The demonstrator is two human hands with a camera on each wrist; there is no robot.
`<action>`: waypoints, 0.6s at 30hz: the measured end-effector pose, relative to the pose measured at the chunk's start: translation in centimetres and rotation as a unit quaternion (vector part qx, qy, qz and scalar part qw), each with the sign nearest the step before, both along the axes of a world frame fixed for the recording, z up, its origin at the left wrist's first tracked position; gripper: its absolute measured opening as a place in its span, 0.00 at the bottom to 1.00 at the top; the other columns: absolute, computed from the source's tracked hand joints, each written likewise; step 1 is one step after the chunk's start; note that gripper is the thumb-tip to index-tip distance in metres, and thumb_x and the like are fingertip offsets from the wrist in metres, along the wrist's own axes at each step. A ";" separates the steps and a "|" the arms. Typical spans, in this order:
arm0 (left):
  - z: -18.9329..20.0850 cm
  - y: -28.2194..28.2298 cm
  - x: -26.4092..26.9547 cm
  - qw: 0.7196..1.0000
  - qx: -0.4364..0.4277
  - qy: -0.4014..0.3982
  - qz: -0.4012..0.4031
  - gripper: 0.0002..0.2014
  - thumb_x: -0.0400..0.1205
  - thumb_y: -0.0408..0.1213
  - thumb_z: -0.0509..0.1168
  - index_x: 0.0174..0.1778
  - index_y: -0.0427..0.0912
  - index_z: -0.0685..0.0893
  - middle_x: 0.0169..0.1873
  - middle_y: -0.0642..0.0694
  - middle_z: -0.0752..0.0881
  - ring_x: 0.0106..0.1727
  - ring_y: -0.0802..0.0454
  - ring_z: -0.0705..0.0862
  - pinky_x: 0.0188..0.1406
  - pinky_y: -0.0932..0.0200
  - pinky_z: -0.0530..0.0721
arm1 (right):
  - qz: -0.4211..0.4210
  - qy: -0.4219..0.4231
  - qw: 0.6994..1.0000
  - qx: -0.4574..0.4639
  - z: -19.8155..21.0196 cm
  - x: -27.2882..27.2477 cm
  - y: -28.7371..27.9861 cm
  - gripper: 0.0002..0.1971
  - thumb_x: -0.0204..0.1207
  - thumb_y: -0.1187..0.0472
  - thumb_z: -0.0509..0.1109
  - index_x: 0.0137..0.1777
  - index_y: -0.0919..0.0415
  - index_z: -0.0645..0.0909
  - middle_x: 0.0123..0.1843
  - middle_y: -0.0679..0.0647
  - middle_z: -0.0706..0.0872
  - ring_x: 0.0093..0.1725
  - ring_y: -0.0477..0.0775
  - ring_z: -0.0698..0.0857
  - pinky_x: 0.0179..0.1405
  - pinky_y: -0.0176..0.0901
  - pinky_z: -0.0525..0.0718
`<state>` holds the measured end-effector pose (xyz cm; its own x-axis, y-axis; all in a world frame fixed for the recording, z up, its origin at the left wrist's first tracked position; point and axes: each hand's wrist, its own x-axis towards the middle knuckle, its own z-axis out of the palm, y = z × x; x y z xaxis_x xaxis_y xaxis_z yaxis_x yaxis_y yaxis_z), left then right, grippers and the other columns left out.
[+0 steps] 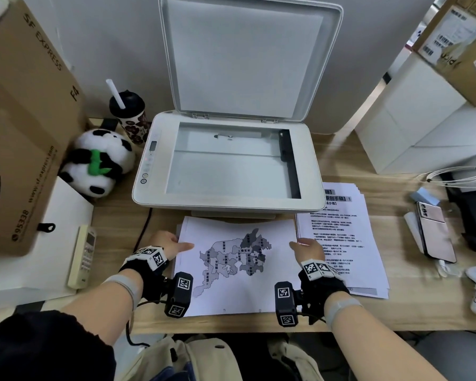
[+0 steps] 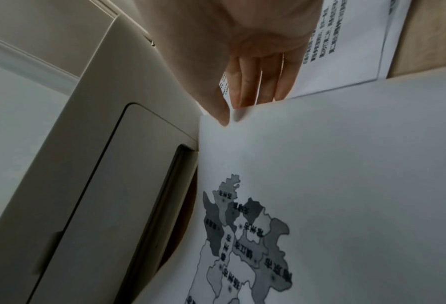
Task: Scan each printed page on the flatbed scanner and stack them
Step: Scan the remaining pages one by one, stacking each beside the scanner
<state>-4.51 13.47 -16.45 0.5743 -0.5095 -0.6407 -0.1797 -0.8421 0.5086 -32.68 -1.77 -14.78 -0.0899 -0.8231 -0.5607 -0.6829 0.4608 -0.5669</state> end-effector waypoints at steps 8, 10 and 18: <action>-0.8 0.1 0.3 1.000 -0.007 -0.005 0.018 0.21 0.79 0.39 0.70 0.63 0.30 0.81 0.61 0.36 0.84 0.64 0.39 0.81 0.65 0.55 0.75 | 0.017 0.033 0.999 0.020 0.5 -1.1 0.3 0.19 0.81 0.61 0.66 0.70 0.67 0.78 0.71 0.60 0.80 0.70 0.61 0.78 0.70 0.45 0.73; -0.9 0.1 0.3 1.000 -0.010 -0.008 0.016 0.17 0.79 0.33 0.69 0.63 0.31 0.82 0.61 0.36 0.85 0.61 0.39 0.83 0.65 0.54 0.78 | 0.008 0.014 0.999 0.028 0.6 -1.3 0.2 0.20 0.81 0.63 0.63 0.73 0.67 0.74 0.75 0.61 0.75 0.74 0.62 0.74 0.74 0.48 0.70; -0.3 -0.3 0.0 0.999 -0.017 -0.036 -0.027 0.29 0.75 0.31 0.70 0.72 0.37 0.70 0.53 0.37 0.83 0.51 0.41 0.82 0.49 0.55 0.79 | -0.082 -0.062 0.995 0.008 0.9 -1.8 0.3 0.16 0.79 0.62 0.63 0.65 0.63 0.81 0.52 0.63 0.85 0.47 0.60 0.79 0.54 0.49 0.79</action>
<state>-4.55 13.17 -16.72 0.5893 -0.5612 -0.5812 -0.2614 -0.8131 0.5201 -34.48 -1.43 -13.85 -0.1527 -0.7943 -0.5881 -0.5228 0.5699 -0.6340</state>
